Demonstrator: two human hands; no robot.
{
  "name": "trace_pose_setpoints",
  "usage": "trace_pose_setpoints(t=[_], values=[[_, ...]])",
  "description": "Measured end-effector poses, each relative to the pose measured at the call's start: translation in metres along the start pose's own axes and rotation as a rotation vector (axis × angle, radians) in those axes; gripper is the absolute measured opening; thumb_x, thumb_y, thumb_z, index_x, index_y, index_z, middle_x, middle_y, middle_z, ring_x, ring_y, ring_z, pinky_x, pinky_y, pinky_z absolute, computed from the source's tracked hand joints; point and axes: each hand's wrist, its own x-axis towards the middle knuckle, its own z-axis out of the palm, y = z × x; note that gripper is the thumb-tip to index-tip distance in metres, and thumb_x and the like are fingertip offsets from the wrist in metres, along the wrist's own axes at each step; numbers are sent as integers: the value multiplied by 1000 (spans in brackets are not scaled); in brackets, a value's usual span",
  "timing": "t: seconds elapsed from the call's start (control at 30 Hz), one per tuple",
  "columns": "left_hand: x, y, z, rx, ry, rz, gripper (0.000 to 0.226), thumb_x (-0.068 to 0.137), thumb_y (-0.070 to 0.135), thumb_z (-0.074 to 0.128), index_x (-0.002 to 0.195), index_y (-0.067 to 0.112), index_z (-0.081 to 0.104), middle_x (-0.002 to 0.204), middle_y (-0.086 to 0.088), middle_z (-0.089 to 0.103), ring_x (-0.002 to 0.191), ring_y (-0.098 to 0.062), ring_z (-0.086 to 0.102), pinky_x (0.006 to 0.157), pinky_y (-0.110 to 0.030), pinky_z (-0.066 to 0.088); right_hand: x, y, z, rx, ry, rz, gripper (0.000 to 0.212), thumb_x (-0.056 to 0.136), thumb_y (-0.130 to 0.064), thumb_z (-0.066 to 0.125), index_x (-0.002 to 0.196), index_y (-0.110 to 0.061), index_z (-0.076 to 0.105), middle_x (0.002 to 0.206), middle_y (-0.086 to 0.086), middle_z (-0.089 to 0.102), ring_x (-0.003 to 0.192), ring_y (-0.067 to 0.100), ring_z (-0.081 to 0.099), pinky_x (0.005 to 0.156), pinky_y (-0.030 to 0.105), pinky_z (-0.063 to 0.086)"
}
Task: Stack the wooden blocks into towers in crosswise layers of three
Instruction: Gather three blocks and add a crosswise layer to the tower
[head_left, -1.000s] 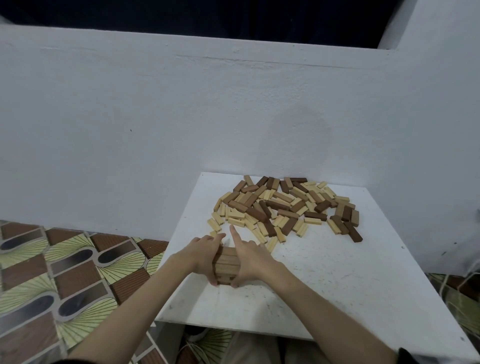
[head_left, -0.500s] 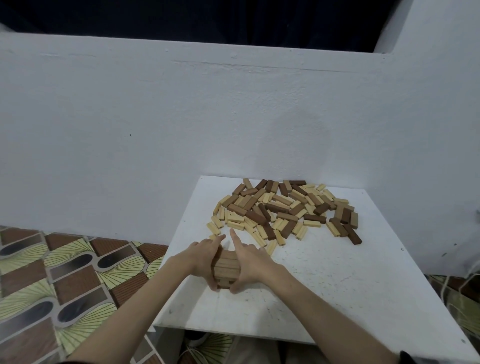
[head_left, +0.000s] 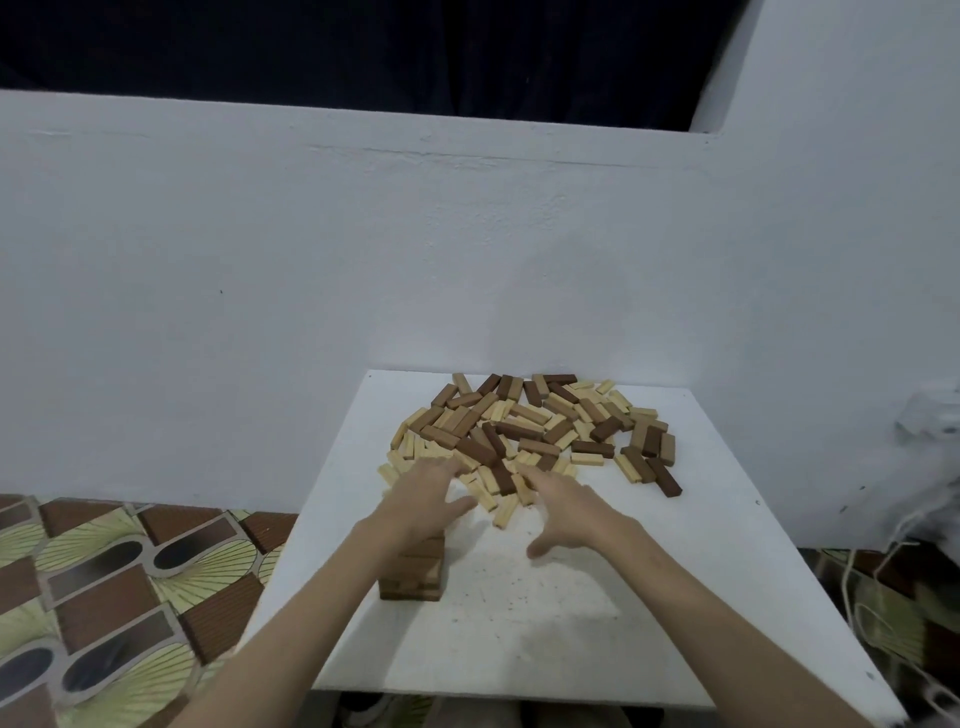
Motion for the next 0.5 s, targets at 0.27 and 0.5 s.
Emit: trace_pose_setpoints(t=[0.27,0.5], values=[[14,44,56,-47,136,-8,28,97,26,46,119,12,55,122,-3,54,115,-21,46,92,-29,40,-13,64,21,60,117,132,64,85,-27,69,141,-23,38,138,3,46,126,22,43,101,33,40],[30,66,98,-99,150,-21,24,96,20,46,115,13,57,118,-2,55,112,-16,46,93,-24,40,-13,106,42,172,204,175,38,92,-23,58,130,-21,51,129,0,51,119,15,49,95,24,42]])
